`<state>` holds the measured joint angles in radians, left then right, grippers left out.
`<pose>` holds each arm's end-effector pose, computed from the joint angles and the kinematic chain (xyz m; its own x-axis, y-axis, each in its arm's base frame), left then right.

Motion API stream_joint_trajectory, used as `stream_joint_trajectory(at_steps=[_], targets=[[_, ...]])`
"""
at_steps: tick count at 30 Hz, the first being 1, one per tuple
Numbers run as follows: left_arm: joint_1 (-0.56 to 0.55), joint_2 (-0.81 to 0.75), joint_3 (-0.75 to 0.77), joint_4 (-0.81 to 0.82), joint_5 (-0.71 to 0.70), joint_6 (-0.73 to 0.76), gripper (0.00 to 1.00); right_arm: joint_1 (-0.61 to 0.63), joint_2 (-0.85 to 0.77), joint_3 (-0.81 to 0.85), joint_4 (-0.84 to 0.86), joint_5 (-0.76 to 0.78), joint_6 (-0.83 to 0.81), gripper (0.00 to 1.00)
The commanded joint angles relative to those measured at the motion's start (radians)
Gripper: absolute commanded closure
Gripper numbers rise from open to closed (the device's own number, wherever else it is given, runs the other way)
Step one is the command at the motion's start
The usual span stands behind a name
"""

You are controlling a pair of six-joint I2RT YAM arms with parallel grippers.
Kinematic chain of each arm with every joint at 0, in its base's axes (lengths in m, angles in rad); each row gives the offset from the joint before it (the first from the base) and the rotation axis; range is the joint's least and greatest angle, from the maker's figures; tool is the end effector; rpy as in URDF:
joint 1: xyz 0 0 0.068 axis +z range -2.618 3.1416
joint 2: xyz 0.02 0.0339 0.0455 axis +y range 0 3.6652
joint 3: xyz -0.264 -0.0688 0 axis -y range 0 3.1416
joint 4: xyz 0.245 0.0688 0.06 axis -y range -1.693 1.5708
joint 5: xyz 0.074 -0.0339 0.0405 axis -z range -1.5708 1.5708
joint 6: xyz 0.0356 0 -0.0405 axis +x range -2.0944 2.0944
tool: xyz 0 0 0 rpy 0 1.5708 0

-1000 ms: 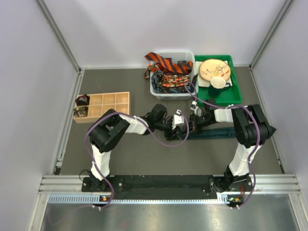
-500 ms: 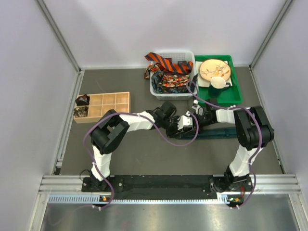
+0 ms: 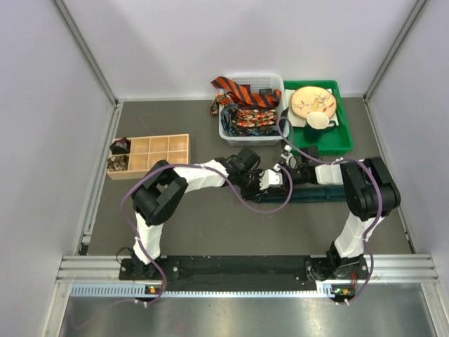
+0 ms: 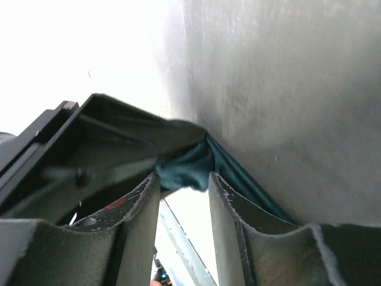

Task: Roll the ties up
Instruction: Roll the tie at the center of the board.

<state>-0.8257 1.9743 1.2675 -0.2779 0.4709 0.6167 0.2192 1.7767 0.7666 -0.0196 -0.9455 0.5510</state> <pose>0.2644 -0.3104 0.1547 0.0164 0.7423 -0.6698 0.9999 -0.0117 0.0115 0.2904 0.0943 0.1151 -0.9929 0.0928 -0.0750 -0.0177 0.5070 0.8618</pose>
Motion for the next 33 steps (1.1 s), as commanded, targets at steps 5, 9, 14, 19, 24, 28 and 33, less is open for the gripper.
stream_joint_trajectory(at_steps=[5,9,14,19,24,28,33], targets=[[0.0,0.043,-0.014,-0.141,-0.061,0.021,0.71,0.078,0.052,0.019,0.139,-0.006,0.07,0.6],[0.0,0.055,-0.01,-0.136,-0.058,0.012,0.71,0.097,0.053,0.016,0.106,0.025,0.037,0.61],[-0.001,0.069,0.0,-0.139,-0.063,0.003,0.71,0.106,0.061,0.045,0.023,0.015,0.006,0.61],[-0.003,0.061,-0.014,-0.138,-0.067,0.006,0.71,0.109,-0.039,0.054,-0.055,0.014,0.023,0.52],[-0.007,0.066,-0.017,-0.132,-0.074,0.011,0.71,0.126,-0.002,0.056,-0.049,0.024,0.044,0.53],[-0.01,0.069,-0.014,-0.13,-0.08,0.012,0.71,0.132,0.05,0.077,-0.075,0.042,0.001,0.76],[-0.01,0.063,-0.028,-0.119,-0.078,0.015,0.67,0.108,0.112,0.103,-0.16,0.08,-0.068,1.0]])
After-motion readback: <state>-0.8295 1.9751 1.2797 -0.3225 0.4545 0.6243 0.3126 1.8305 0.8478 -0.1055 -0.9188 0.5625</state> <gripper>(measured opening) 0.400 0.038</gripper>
